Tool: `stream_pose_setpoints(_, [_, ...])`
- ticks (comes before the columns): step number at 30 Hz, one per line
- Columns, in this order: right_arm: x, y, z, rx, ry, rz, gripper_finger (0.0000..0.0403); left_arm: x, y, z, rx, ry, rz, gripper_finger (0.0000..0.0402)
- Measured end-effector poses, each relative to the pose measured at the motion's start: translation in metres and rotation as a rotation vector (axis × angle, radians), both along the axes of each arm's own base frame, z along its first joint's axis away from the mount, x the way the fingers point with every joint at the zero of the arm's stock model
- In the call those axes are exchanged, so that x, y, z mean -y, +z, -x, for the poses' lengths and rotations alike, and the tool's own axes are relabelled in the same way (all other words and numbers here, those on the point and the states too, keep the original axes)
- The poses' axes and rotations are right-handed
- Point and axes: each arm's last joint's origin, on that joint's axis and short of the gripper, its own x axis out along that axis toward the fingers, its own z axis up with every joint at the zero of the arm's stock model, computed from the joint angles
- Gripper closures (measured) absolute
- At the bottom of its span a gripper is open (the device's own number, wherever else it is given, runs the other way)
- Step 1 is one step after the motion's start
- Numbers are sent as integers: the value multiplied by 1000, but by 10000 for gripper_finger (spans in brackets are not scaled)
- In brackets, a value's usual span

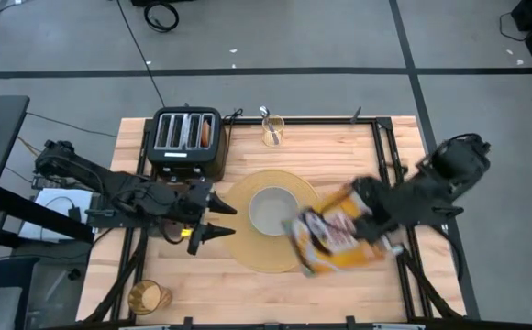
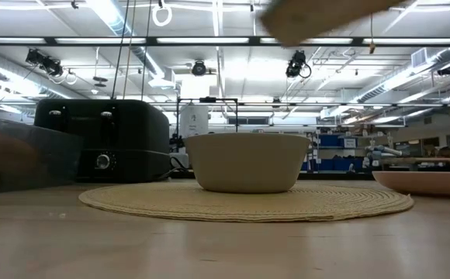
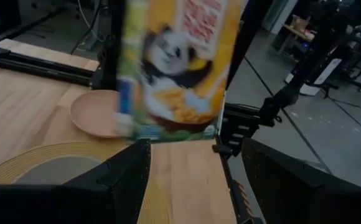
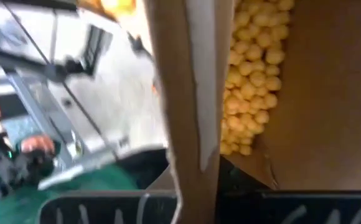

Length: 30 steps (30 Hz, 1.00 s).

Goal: Arrange a breakfast setting
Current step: Pour the cereal into the gray bowl

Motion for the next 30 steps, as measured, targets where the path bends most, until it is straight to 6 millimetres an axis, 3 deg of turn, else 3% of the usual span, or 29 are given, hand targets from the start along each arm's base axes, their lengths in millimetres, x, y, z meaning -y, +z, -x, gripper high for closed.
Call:
stream_pose_setpoints(12, [97,-6,-38,82,130,510,402,-25,2,-1,-19,122,90,142])
stream_pose_setpoints(17, [139,-15,-45,39,292,696,403,-45,1,-6,-30,214,101,140])
stream_pose_setpoints(24, [187,-44,-50,-71,590,841,403,-72,1,-10,-24,331,103,140])
stream_pose_setpoints(30, [212,-72,-51,-186,766,889,403,-93,2,-11,-4,421,113,140])
